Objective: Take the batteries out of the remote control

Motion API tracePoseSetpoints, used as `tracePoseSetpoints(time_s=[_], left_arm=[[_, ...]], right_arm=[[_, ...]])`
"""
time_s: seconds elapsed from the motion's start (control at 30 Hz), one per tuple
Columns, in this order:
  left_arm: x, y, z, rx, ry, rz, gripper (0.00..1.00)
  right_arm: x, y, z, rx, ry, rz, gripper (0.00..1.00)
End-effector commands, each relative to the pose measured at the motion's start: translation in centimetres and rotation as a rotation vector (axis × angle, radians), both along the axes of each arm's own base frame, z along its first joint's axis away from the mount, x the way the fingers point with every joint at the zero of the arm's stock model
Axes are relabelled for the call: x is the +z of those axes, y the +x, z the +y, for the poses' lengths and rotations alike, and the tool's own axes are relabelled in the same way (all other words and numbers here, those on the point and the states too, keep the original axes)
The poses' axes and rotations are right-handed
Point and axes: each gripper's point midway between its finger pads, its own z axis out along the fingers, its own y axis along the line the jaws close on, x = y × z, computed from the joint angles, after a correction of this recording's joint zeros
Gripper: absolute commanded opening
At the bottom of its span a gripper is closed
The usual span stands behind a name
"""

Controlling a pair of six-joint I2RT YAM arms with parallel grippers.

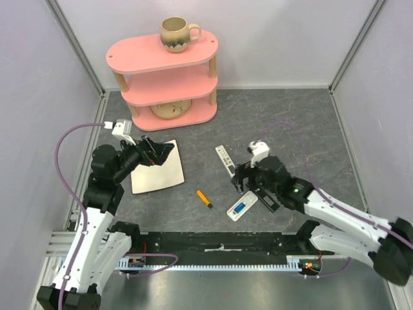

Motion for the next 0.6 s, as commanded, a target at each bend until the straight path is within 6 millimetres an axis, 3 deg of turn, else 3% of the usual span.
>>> tracePoseSetpoints(time_s=[0.0, 0.03, 0.07, 0.13, 0.17, 0.23, 0.27, 0.33, 0.4, 0.57], left_arm=[[1.1, -0.8, -1.3, -0.108, 0.028, -0.015, 0.99], [0.8, -0.5, -1.3, -0.109, 0.031, 0.000, 0.99], [1.0, -0.4, -1.4, -0.114, 0.033, 0.000, 0.99], [1.6, -0.4, -1.7, -0.135, 0.038, 0.001, 0.99], [1.3, -0.1, -1.6, -0.131, 0.040, 0.025, 0.99], [2.2, -0.1, -1.7, -0.140, 0.049, 0.014, 0.99], [2.3, -0.1, -1.6, -0.132, 0.050, 0.024, 0.99], [2.5, -0.3, -1.6, -0.134, 0.053, 0.014, 0.99], [2.7, -0.4, -1.3, -0.117, 0.051, -0.002, 0.99], [2.1, -0.4, -0.9, -0.092, 0.068, 0.008, 0.99]], right_arm=[[0.4, -0.8, 5.0, 0.073, -0.069, -0.038, 0.98], [1.4, -0.8, 6.7, 0.098, -0.066, -0.059, 0.98], [-0.4, -0.8, 7.6, 0.106, -0.135, -0.039, 0.98], [-0.2, -1.7, 11.0, 0.178, -0.158, -0.045, 0.96], [-2.4, -1.9, 12.1, 0.198, -0.219, -0.012, 0.91], [-2.6, -2.5, 14.9, 0.239, -0.238, -0.018, 0.86], [-5.0, -2.5, 15.6, 0.250, -0.291, 0.010, 0.81], [-5.8, -2.5, 17.3, 0.268, -0.310, 0.021, 0.76], [-8.1, -2.4, 17.7, 0.270, -0.361, 0.048, 0.68], [-9.4, -1.9, 17.1, 0.228, -0.395, 0.052, 0.63]])
